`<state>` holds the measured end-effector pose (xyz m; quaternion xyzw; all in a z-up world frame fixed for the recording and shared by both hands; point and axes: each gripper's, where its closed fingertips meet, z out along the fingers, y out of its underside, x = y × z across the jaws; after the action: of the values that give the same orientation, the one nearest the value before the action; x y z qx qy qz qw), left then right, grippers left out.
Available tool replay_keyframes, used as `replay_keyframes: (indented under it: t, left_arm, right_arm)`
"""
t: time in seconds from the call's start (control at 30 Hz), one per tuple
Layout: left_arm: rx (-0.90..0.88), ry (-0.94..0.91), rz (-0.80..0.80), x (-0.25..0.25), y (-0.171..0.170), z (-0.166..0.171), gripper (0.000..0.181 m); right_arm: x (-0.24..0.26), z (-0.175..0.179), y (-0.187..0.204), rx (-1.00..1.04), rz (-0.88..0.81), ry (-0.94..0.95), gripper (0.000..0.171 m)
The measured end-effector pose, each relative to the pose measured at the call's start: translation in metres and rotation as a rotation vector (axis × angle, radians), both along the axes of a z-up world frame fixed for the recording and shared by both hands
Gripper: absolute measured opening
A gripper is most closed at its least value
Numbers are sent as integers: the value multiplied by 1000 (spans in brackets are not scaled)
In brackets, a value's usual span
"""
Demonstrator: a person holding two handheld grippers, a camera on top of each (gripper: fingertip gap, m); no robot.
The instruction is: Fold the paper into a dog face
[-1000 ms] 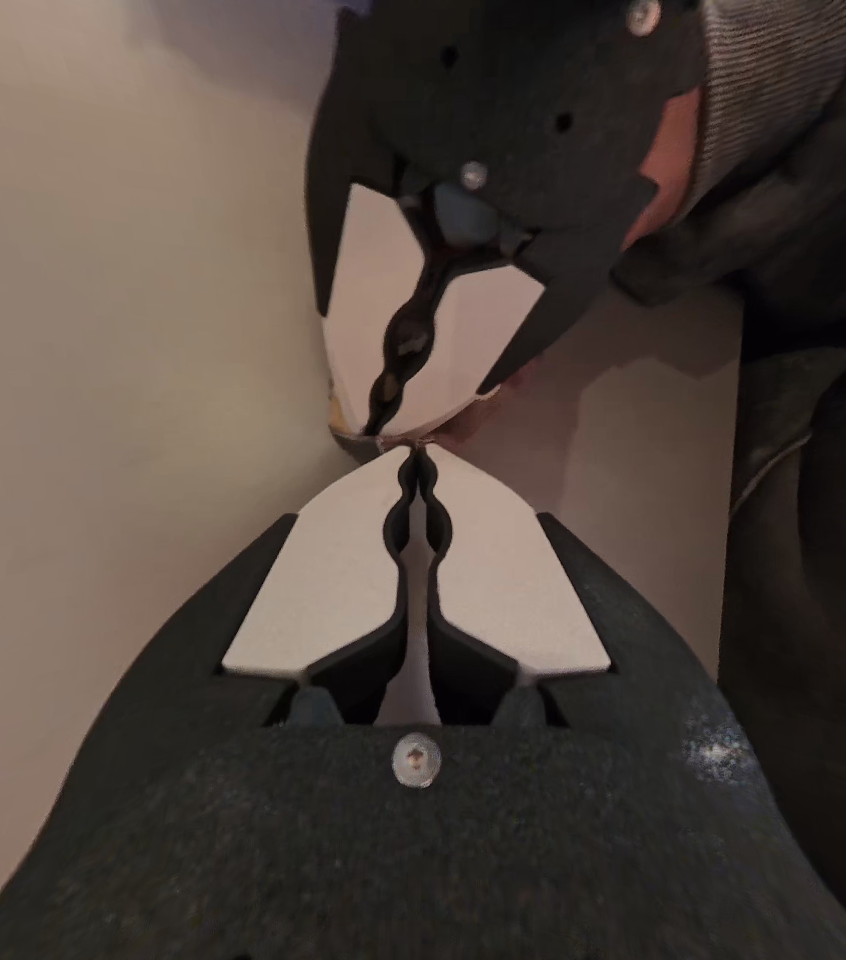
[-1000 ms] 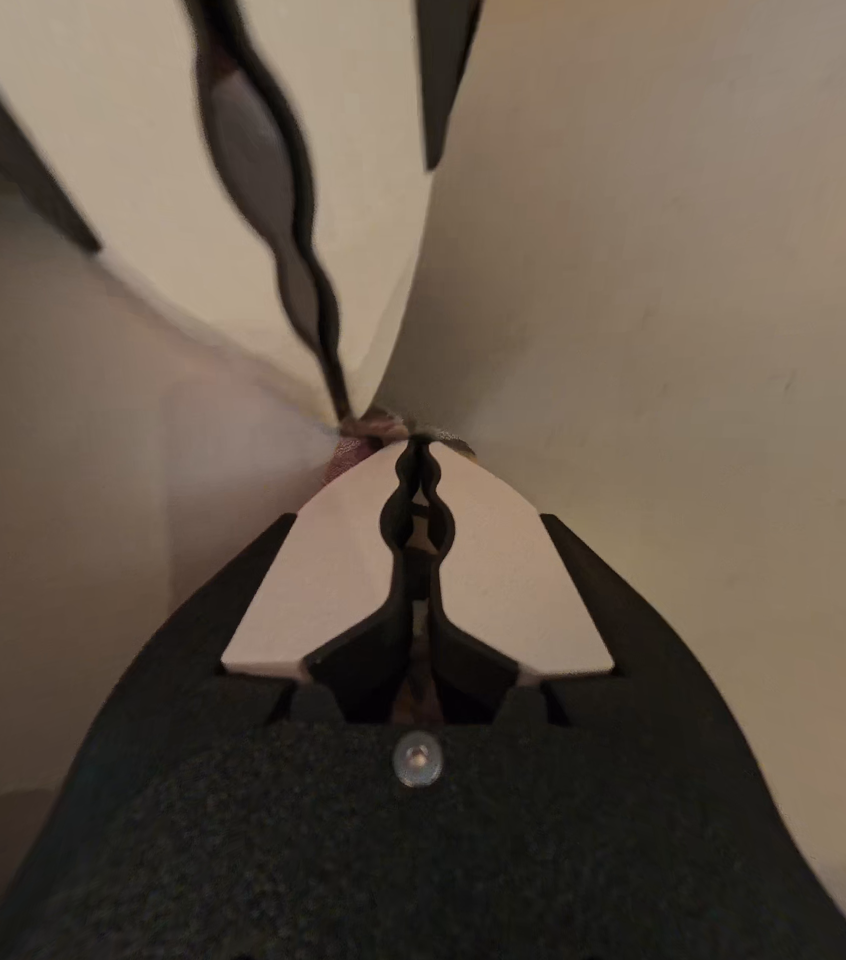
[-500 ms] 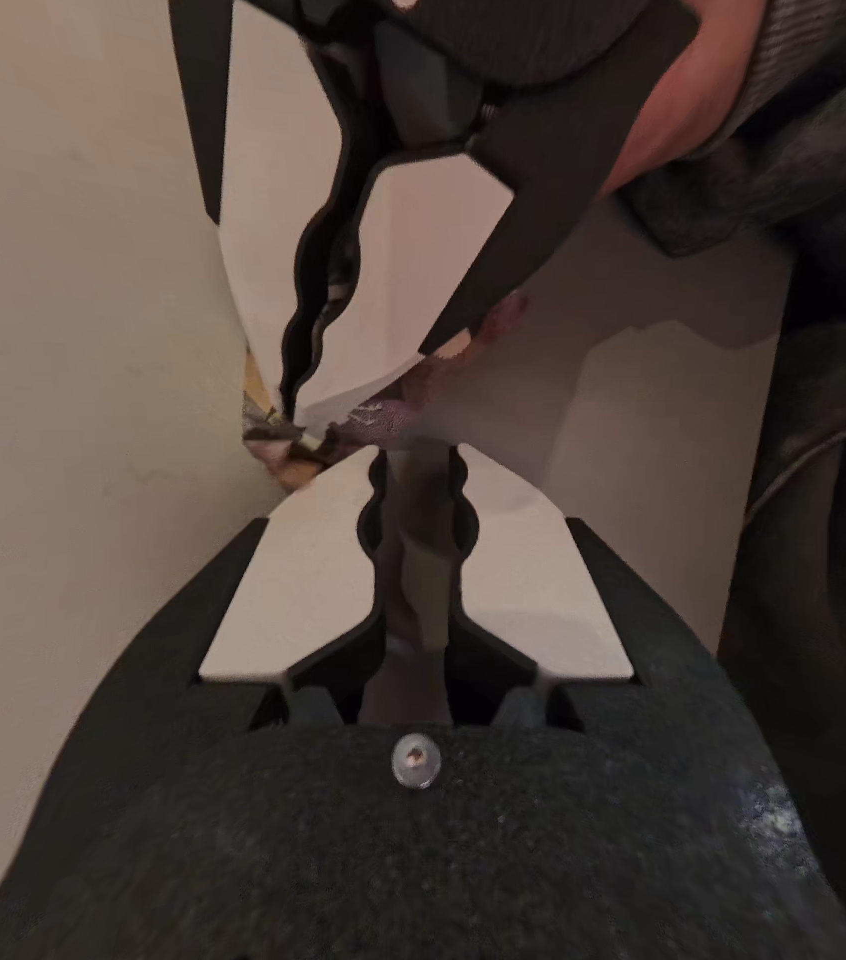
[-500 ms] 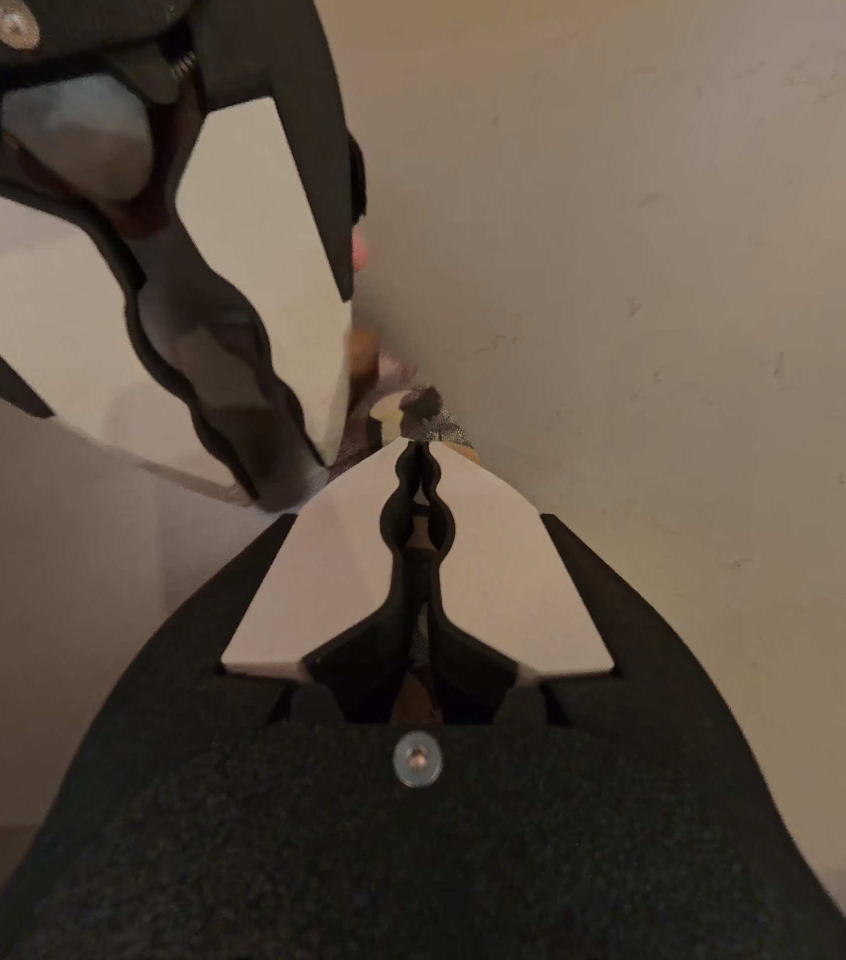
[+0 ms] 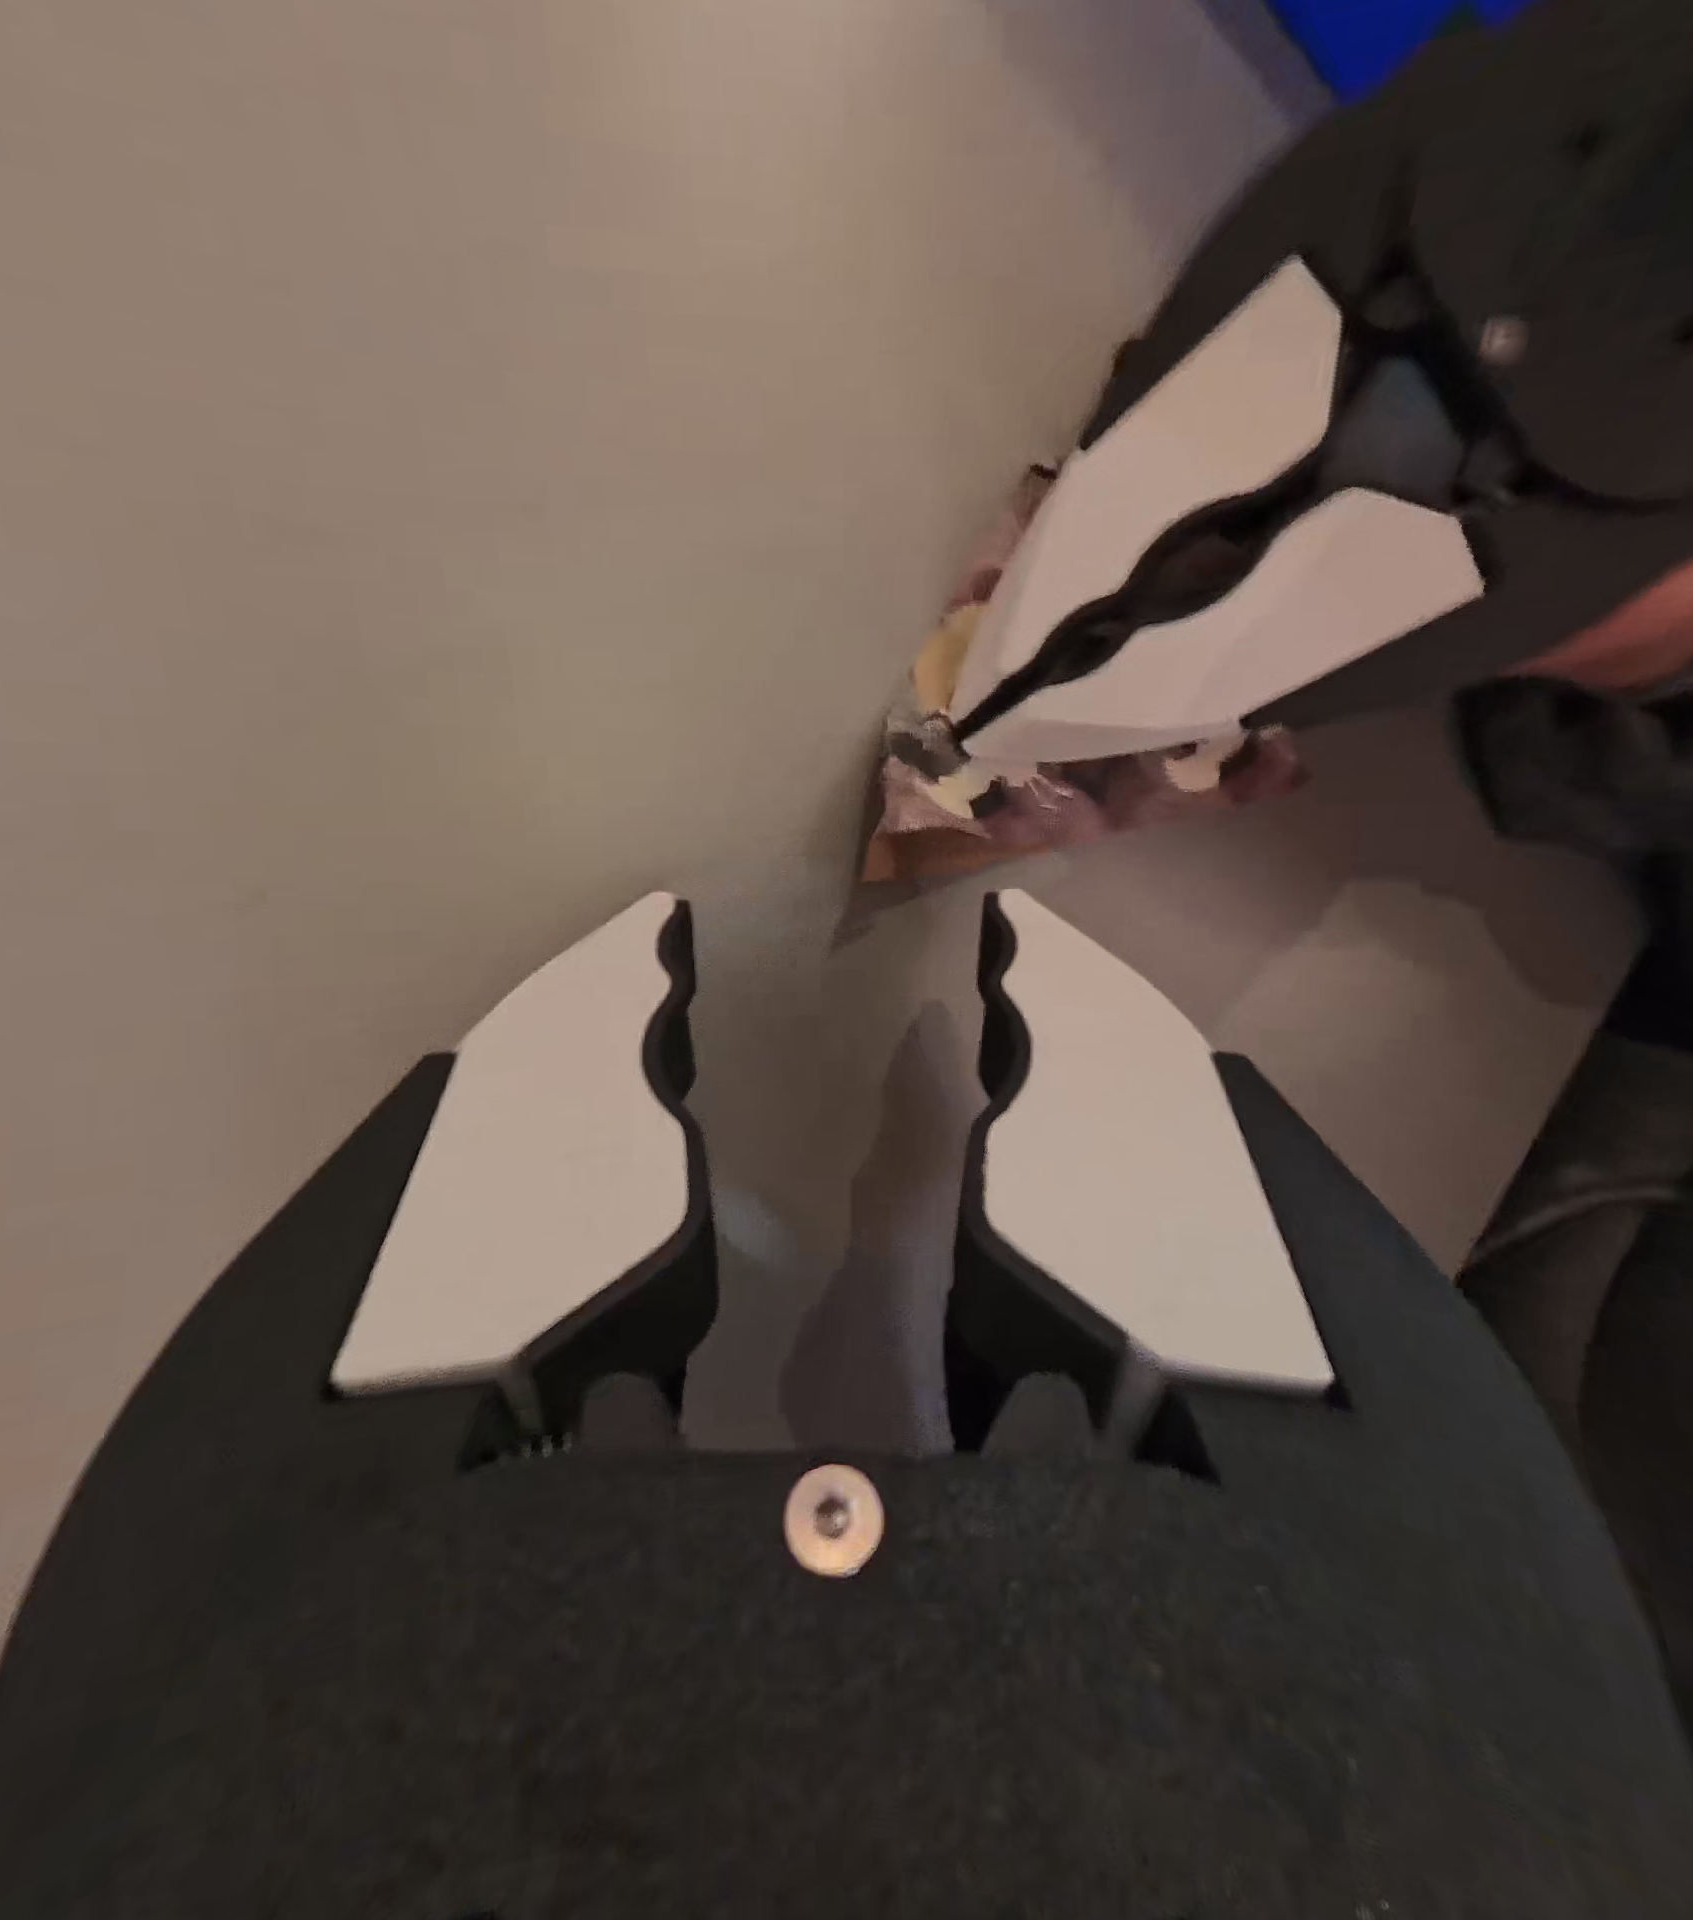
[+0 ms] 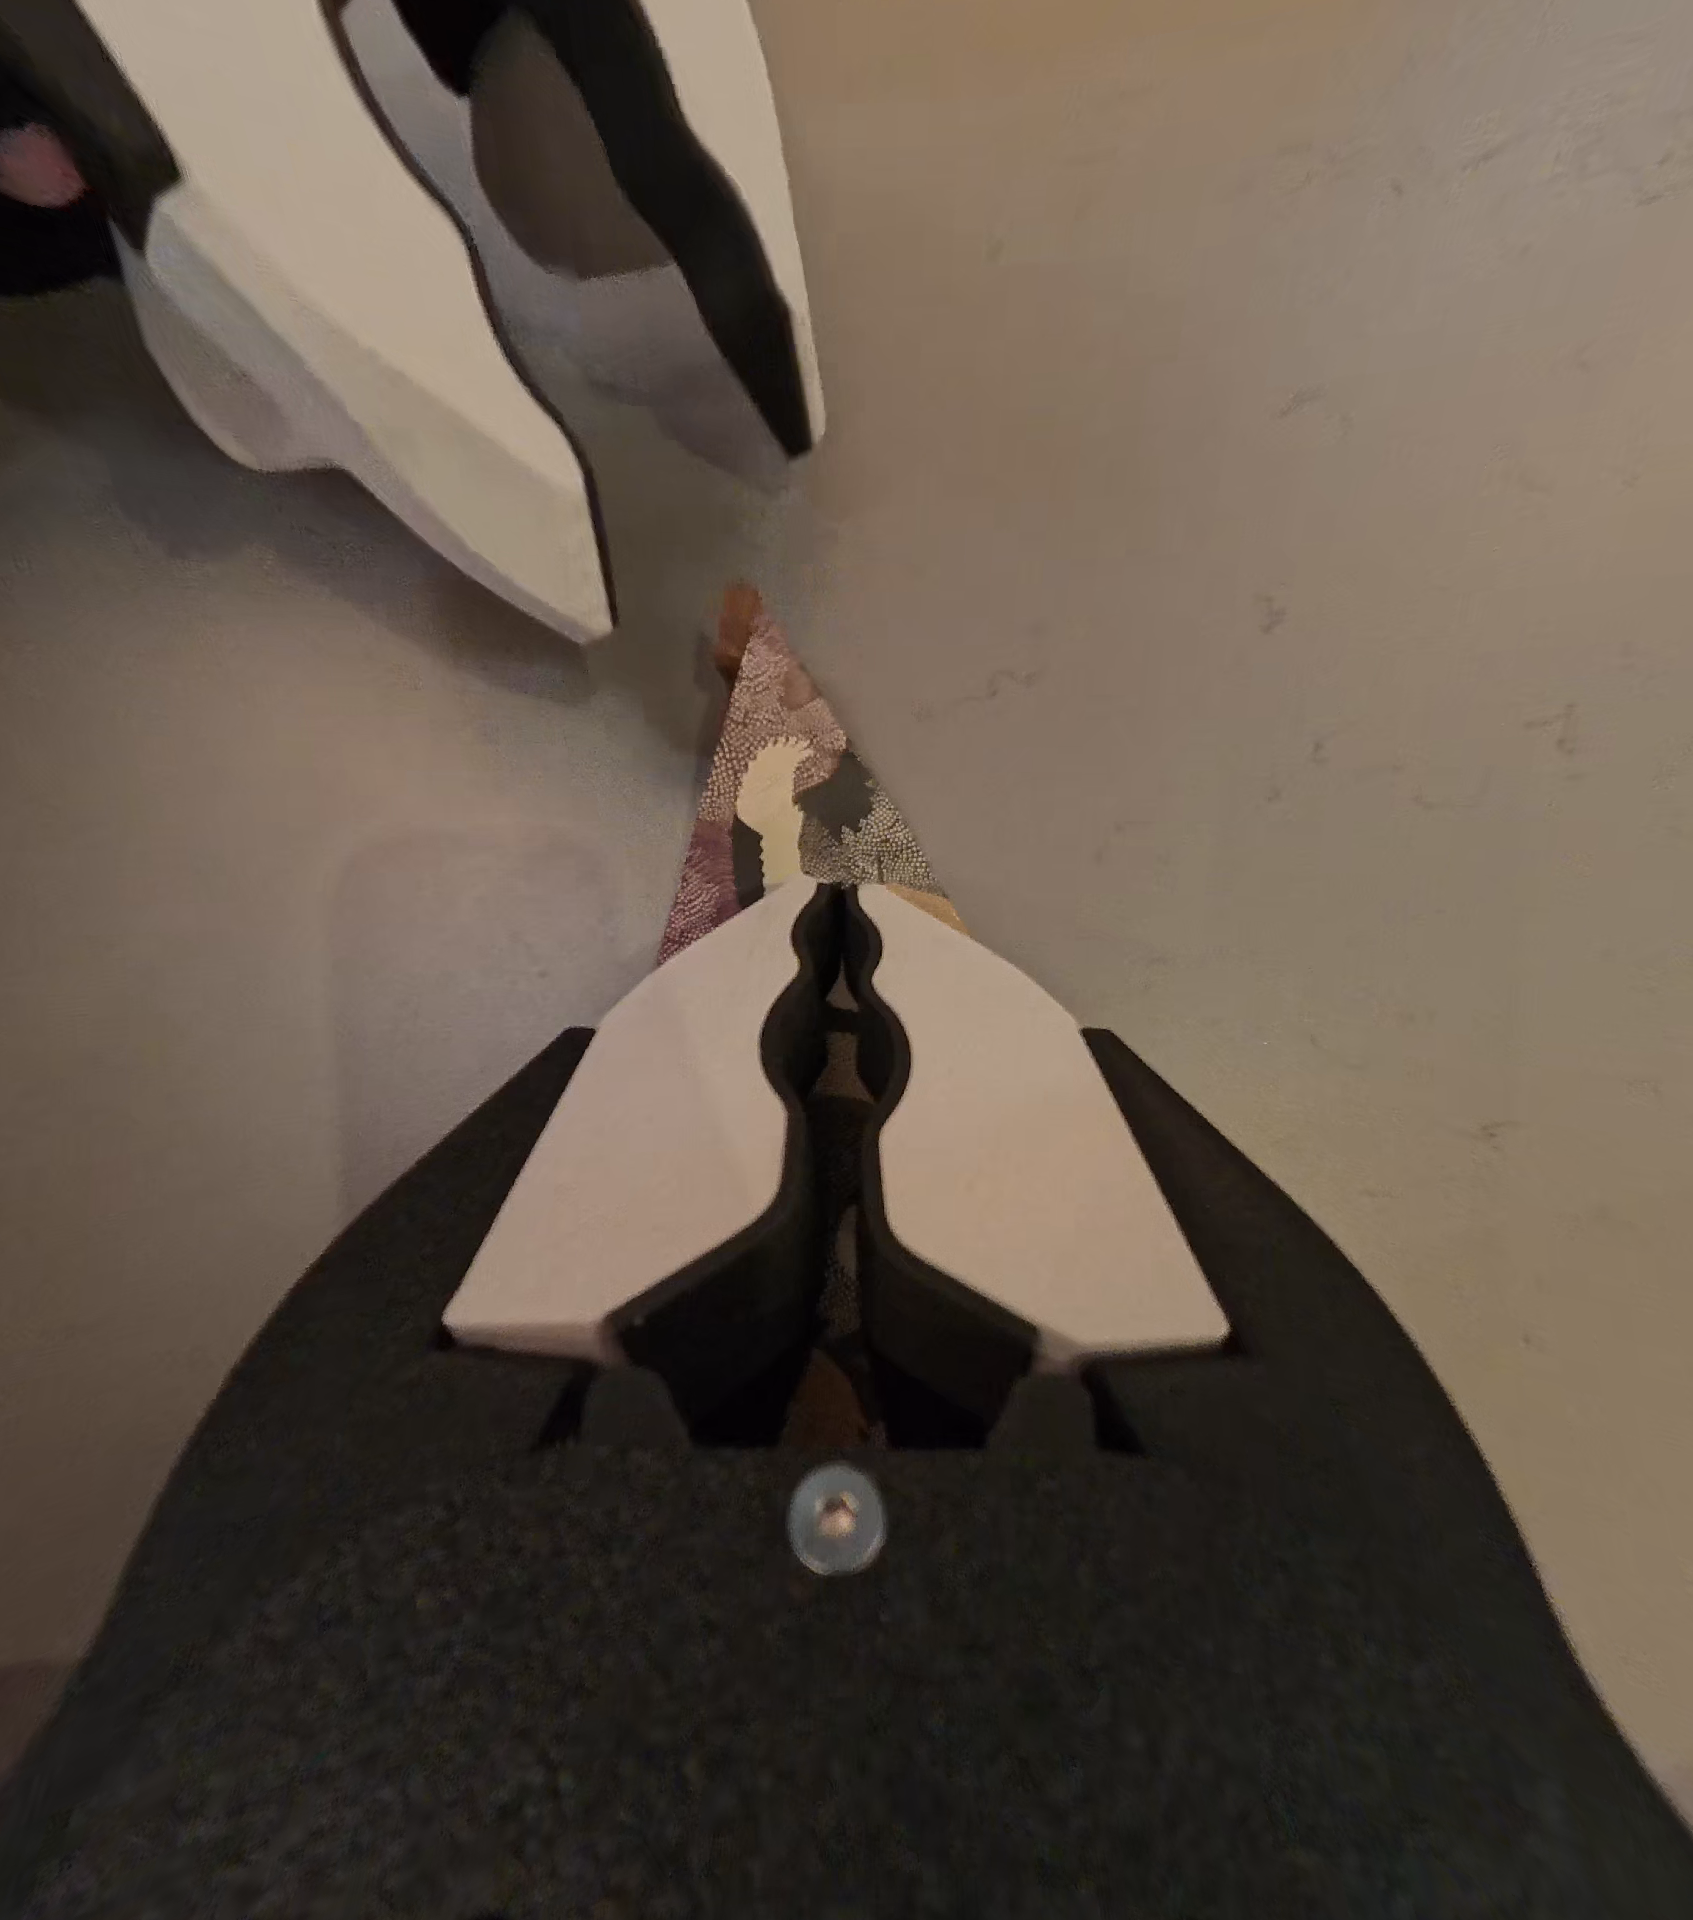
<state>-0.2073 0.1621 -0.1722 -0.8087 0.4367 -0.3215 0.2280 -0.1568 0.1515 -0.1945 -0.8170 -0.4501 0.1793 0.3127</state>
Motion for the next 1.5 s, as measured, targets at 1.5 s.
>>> replay_keyframes:
  t: [1.5]
  left_arm:
    - [614, 277, -472, 35, -23, -17, 0]
  right_arm:
    - [10, 0, -15, -62, -80, 8, 0]
